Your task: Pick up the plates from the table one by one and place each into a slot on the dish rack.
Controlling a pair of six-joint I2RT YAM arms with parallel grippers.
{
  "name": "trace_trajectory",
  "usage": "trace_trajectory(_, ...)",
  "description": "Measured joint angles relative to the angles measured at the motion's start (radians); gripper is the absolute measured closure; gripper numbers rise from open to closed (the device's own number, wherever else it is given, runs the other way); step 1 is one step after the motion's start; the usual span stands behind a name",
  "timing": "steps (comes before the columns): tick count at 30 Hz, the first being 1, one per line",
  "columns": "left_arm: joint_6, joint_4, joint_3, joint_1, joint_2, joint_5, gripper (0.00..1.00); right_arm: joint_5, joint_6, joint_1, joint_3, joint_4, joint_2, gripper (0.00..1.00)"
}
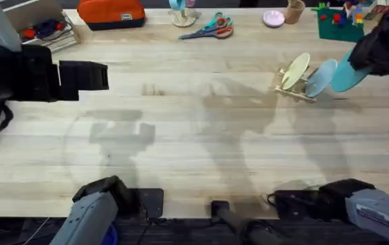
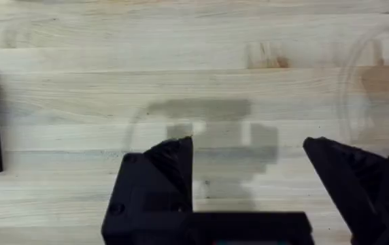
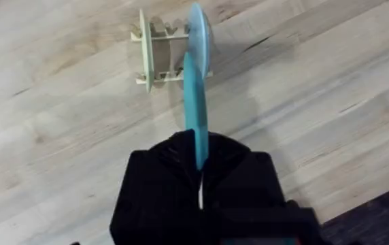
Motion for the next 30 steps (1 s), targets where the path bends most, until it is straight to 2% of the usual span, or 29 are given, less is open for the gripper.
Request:
trace_trajectory(15, 0.000, 0.000, 0.000, 0.000, 0.000, 0.000, 0.006, -0.008, -0.072, -0.065, 0.000, 0.060, 0.095, 0.970)
trace_trajectory(21, 0.000, 0.000, 0.000, 0.000, 0.000, 0.000, 0.007, -0.063, -0.135, -0.142, 0.000, 0.122, 0.141, 0.970)
trace_trajectory(30, 0.000, 0.000, 0.000, 0.000, 0.000, 0.000, 0.007, -0.107, -0.194, -0.203, 0.000, 0.142, 0.200, 0.970)
